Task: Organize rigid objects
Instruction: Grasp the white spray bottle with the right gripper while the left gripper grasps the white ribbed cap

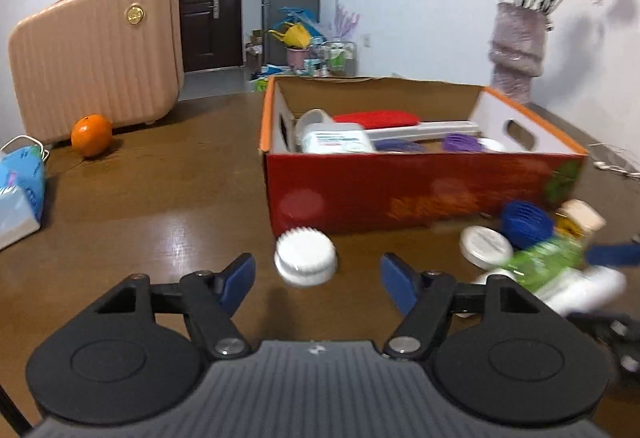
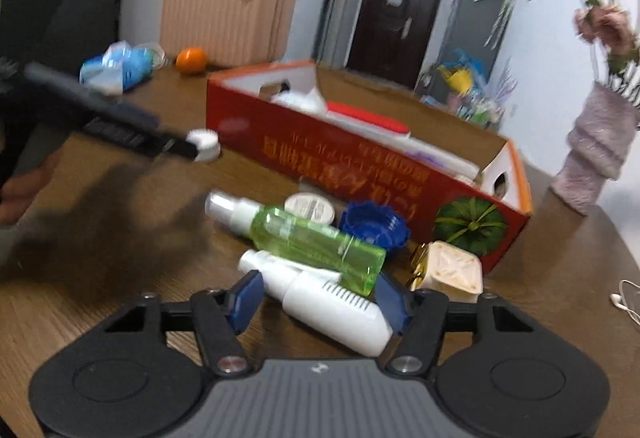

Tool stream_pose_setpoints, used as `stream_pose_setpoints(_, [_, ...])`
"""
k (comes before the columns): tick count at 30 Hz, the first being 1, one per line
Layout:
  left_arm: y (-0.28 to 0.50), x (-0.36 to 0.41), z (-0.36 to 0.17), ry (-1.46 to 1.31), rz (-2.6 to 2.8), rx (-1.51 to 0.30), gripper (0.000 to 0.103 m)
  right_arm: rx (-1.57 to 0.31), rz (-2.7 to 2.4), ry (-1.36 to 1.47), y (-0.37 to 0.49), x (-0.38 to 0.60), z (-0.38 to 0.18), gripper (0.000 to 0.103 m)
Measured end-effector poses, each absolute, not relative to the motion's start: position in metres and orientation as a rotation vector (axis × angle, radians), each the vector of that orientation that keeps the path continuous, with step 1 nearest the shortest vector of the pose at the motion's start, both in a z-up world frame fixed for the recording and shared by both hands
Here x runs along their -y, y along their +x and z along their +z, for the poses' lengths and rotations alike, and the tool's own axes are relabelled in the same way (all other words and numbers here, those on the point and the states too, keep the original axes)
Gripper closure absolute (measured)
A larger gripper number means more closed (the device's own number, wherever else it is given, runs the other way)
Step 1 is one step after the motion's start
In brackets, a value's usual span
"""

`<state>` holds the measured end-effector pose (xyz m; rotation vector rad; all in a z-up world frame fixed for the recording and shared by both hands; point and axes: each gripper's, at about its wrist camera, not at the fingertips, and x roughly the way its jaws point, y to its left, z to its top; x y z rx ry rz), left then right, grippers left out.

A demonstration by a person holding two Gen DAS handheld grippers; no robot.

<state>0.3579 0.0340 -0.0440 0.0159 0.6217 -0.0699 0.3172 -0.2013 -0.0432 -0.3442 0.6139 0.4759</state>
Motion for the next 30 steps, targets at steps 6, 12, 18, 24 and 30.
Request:
stream_pose_setpoints(6, [0.389,-0.038,-0.06,0.023,-0.076,-0.652,0.057,-0.73,0.495,-0.316,0.323,0.212,-0.046,0.061])
stream_pose_setpoints(12, [0.382,-0.03,-0.056,0.079,-0.089,-0.655,0.064,-0.772,0.537,-0.305,0.334,0.207,-0.044,0.067])
stream_pose_setpoints(18, [0.332,-0.025,-0.04,0.041,-0.099,-0.611,0.064,-0.751,0.537,-0.319,0.331,0.19,-0.044,0.075])
stream_pose_setpoints(24, [0.259,-0.023,-0.023,-0.042,-0.101,-0.57,0.064,-0.705,0.509,-0.165,0.288,0.207,-0.039,0.077])
stream_pose_setpoints(30, [0.199,-0.012,-0.005,-0.113,-0.126,-0.527,0.064,-0.626,0.424,0.085,0.232,0.245,-0.029,0.077])
